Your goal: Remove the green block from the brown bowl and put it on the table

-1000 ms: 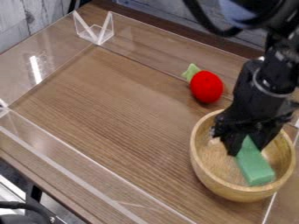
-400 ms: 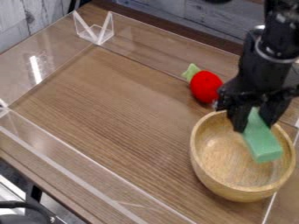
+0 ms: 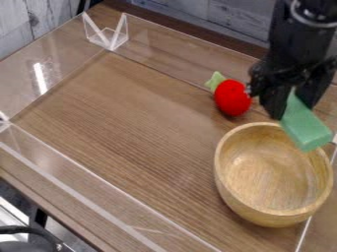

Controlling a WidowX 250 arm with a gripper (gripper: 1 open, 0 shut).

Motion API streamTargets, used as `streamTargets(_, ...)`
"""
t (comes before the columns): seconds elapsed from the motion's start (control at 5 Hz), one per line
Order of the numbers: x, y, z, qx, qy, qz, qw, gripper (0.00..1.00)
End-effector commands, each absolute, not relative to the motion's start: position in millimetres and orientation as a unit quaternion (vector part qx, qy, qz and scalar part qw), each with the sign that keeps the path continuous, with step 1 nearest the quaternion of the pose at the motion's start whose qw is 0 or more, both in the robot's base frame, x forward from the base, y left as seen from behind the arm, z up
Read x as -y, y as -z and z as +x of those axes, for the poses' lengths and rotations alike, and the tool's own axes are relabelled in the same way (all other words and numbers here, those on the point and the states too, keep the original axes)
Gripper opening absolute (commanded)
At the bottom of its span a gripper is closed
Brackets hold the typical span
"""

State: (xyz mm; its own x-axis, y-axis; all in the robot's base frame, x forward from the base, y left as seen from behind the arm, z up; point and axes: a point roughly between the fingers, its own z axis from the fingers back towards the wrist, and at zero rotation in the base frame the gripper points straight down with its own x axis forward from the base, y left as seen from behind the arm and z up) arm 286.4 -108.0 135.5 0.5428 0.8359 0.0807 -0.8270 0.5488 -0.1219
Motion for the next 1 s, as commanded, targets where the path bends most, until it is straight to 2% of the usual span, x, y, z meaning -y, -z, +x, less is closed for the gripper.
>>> streamTargets(0.0,82,-171.9,284,0.098,-0.509,-0.065,0.853,0.00)
streamTargets(0.2,41,-165.6,273,0.111,-0.542,-0.053,0.832,0.00)
streamTargets(0.4,10,-151.0,261,0.131,-0.534,-0.046,0.834,0.00)
streamTargets(0.6,6,-140.8,263,0.146,-0.527,-0.041,0.836,0.00)
streamTargets(0.8,12,-126.0,268,0.167,-0.560,-0.014,0.811,0.00)
